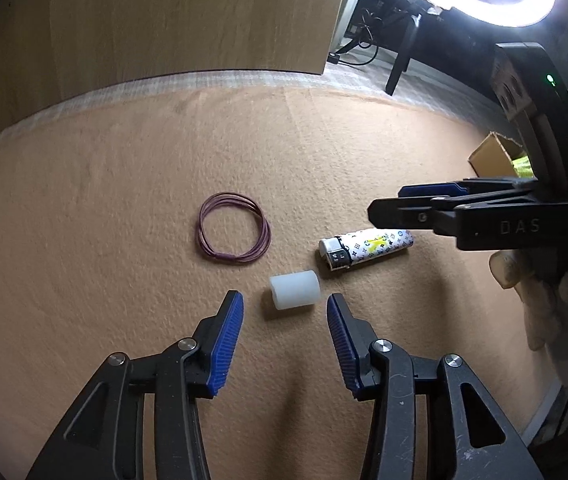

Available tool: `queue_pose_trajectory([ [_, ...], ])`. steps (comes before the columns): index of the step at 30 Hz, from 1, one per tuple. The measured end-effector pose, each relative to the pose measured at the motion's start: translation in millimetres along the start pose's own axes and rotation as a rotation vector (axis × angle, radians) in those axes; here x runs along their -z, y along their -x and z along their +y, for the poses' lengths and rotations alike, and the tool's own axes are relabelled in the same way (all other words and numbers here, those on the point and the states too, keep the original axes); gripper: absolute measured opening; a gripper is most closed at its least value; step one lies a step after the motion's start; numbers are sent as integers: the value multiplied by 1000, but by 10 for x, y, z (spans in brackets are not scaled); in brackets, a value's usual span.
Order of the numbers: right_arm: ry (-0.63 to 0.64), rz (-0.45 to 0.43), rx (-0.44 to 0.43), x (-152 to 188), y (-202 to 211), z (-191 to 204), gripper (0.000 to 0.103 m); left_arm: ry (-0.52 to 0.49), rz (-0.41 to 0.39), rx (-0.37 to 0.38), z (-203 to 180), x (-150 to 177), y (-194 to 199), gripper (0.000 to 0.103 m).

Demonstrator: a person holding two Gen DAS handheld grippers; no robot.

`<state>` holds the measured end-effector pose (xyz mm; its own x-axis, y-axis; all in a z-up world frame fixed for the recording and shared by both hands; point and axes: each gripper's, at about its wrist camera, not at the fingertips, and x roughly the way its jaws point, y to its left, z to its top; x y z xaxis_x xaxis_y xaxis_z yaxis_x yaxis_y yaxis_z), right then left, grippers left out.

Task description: Organize objects

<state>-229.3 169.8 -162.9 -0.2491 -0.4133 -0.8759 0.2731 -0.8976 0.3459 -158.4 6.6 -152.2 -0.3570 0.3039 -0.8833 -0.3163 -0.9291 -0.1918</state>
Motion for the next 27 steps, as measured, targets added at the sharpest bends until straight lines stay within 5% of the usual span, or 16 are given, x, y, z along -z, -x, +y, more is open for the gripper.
queue_pose_trajectory([
  [24,108,86,-73,56,-169,221,56,-54,-5,-19,87,113,86,47],
  [27,172,87,-9,105,-182,344,50,-46,-5,-25,127,113,106,47],
])
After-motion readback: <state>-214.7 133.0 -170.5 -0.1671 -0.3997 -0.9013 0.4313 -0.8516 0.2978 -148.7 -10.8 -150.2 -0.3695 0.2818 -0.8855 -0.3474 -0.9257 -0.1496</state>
